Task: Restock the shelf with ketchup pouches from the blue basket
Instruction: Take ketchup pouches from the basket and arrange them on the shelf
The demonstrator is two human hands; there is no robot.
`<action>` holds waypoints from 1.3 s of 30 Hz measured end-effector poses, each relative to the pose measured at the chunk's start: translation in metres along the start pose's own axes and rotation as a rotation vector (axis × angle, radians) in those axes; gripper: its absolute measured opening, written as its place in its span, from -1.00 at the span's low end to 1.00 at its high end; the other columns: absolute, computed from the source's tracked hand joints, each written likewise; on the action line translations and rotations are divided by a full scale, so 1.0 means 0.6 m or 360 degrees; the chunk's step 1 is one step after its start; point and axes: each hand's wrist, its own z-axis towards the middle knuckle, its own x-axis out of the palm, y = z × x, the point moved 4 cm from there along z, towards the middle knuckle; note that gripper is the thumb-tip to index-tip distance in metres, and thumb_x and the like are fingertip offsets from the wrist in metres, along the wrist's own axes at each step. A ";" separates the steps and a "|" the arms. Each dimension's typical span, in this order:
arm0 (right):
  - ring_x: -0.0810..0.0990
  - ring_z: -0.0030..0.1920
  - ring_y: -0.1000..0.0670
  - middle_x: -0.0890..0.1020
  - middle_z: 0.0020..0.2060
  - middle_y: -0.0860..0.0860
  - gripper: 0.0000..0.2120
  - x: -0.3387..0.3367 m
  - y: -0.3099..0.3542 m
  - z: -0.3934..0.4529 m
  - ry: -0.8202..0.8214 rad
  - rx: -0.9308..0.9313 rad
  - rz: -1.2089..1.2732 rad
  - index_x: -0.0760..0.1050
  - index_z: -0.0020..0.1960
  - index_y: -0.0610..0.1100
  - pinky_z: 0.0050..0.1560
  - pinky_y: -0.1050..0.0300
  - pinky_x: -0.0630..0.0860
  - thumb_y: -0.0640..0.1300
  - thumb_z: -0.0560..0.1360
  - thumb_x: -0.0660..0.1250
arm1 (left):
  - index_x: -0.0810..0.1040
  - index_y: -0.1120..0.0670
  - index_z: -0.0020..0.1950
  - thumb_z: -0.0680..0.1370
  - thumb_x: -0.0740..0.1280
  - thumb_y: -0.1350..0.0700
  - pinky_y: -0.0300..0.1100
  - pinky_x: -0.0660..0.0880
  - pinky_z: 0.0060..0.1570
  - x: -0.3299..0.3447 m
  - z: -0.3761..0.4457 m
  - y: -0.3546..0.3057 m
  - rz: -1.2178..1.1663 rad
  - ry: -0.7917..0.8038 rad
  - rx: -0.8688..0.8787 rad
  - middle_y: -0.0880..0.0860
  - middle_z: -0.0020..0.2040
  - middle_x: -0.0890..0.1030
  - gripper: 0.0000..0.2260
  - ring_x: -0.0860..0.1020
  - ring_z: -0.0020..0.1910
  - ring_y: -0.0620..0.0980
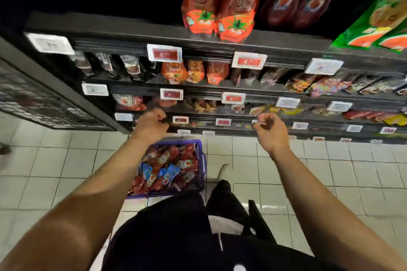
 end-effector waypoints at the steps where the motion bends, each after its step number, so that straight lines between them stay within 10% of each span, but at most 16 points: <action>1: 0.56 -0.14 -0.04 0.60 -0.16 -0.01 -0.83 0.025 -0.017 -0.013 0.0110 0.0121 -0.0025 0.48 -0.10 -0.03 0.04 0.07 0.51 -0.22 0.47 0.45 | 0.61 0.08 0.12 0.52 0.40 0.14 -0.11 0.47 0.18 0.008 -0.012 0.035 0.0025 0.0089 -0.0088 0.12 0.16 0.66 -0.82 0.59 0.20 0.15; 6: 0.62 0.04 -0.12 0.64 0.02 -0.05 -0.82 0.131 -0.090 -0.085 0.0654 0.0832 -0.0002 0.56 0.03 -0.03 0.04 -0.15 0.64 -0.15 0.47 0.48 | 0.62 0.13 0.15 0.58 0.35 0.11 -0.04 0.49 0.24 0.056 -0.068 0.163 0.0048 0.0341 -0.0432 0.18 0.21 0.63 -0.82 0.57 0.22 0.19; 17: 0.62 -0.10 -0.12 0.62 -0.15 -0.10 -0.97 0.304 -0.211 -0.089 0.1038 0.1113 0.0037 0.51 -0.07 -0.18 0.04 -0.20 0.62 -0.25 0.54 0.35 | 0.56 0.08 0.23 0.56 0.39 0.05 -0.10 0.45 -0.05 0.148 -0.179 0.344 -0.0019 0.0295 -0.0970 0.20 0.14 0.65 -0.74 0.61 0.11 0.23; 27: 0.58 -0.05 -0.15 0.58 -0.01 -0.15 -0.84 0.369 -0.348 -0.058 0.0882 0.1312 0.0072 0.54 0.11 -0.21 0.03 -0.19 0.59 -0.25 0.54 0.39 | 0.30 0.07 0.49 0.51 0.40 0.04 -0.09 0.46 -0.11 0.222 -0.125 0.474 -0.0145 0.0264 -0.1106 0.21 0.24 0.58 -0.42 0.60 0.10 0.24; 39: 0.68 -0.06 -0.16 0.71 -0.02 -0.21 -0.63 0.793 -0.567 -0.065 0.0849 0.1175 -0.0172 0.60 0.11 -0.20 0.00 -0.11 0.65 -0.09 0.37 0.57 | 0.29 0.06 0.49 0.58 0.36 -0.07 0.02 0.52 0.08 0.429 0.107 0.732 -0.0207 0.0163 -0.0886 0.13 0.32 0.54 -0.47 0.55 0.25 0.19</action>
